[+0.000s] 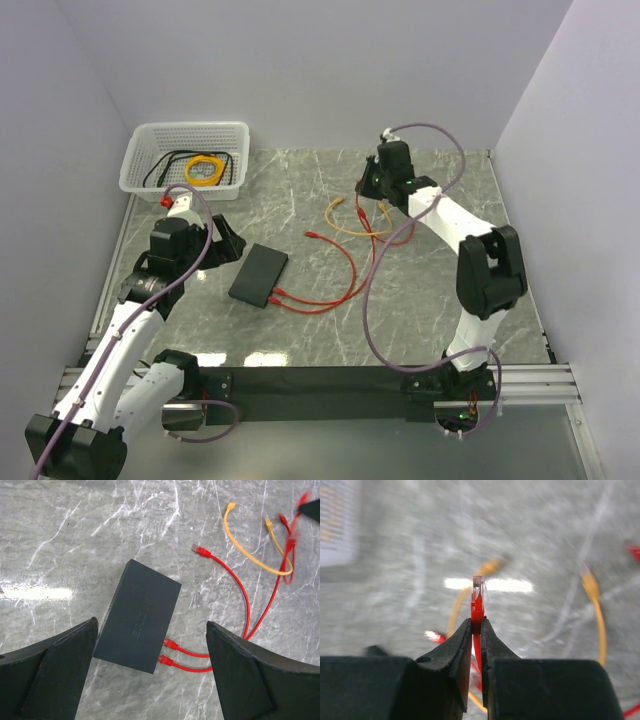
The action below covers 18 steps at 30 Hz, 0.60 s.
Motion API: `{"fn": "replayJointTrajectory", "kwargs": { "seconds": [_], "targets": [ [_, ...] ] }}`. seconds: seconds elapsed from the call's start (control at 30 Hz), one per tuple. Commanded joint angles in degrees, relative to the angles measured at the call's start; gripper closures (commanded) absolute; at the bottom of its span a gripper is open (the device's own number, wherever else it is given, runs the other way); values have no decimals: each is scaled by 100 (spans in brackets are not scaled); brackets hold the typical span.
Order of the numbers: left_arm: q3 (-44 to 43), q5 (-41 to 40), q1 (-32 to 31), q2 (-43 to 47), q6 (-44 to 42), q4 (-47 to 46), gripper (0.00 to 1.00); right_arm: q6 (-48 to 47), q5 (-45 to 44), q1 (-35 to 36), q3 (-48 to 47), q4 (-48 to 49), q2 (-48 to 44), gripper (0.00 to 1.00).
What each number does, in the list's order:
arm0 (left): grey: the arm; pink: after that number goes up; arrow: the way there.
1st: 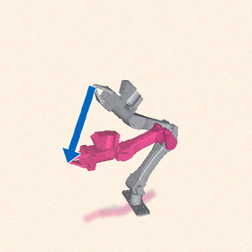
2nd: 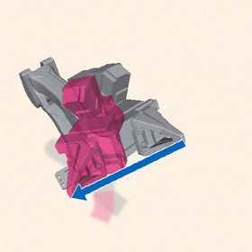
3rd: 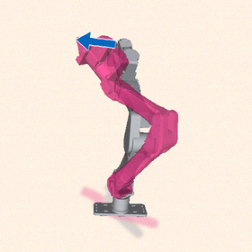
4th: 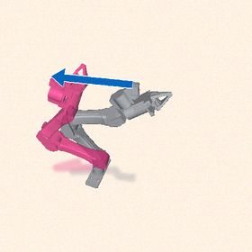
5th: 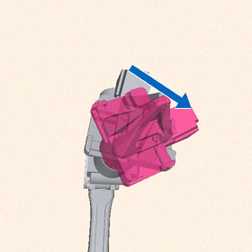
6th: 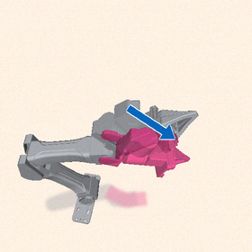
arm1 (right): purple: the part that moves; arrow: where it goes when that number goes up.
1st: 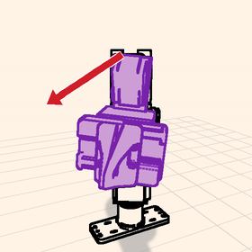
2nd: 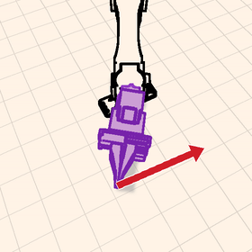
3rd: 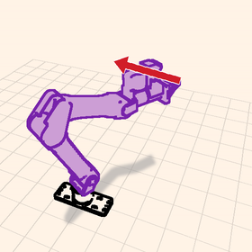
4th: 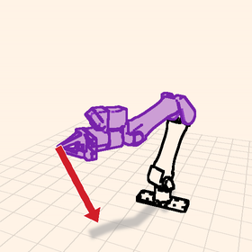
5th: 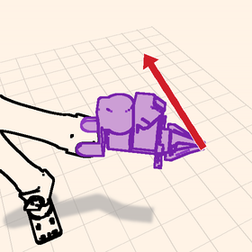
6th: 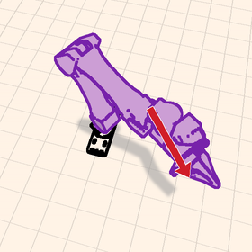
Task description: Insert the plug into the switch port
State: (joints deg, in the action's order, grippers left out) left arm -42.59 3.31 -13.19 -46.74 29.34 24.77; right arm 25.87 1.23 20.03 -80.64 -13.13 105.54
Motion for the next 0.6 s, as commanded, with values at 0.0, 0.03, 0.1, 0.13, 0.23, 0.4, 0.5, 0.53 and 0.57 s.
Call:
{"fn": "replayJointTrajectory", "kwargs": {
  "seconds": [0.0, 0.03, 0.1, 0.13, 0.23, 0.4, 0.5, 0.53, 0.57],
  "targets": [
    [-136, 38, 27, -28, -87, -43, 5, 59, 745, 10, 153, 1021, -718, 100],
    [-136, 38, 27, -37, -87, -43, 6, 85, 1025, 10, 328, 1292, -945, 100],
    [-136, 29, 27, -46, -87, -52, 6, 120, 1387, 10, 548, 1750, -1201, 100],
    [-136, 38, 27, -28, -78, -60, 6, 172, 1719, 10, 741, 1917, -1437, 100],
    [-118, 38, 27, 7, -78, -95, 5, 269, 2256, 10, 1032, 2480, -1852, 100],
    [-109, 108, 27, 95, -78, -157, 5, 340, 3074, 18, 1156, 3026, -2300, 100],
    [-74, 187, 27, 183, -87, -218, 5, 436, 3619, 10, 1243, 3272, -2493, 100],
    [-83, 196, 27, 226, -87, -236, 5, 454, 3751, 10, 1270, 3316, -2529, 100],
    [-74, 240, 27, 253, -95, -245, 5, 480, 3892, 18, 1314, 3369, -2573, 100]
  ]
}}
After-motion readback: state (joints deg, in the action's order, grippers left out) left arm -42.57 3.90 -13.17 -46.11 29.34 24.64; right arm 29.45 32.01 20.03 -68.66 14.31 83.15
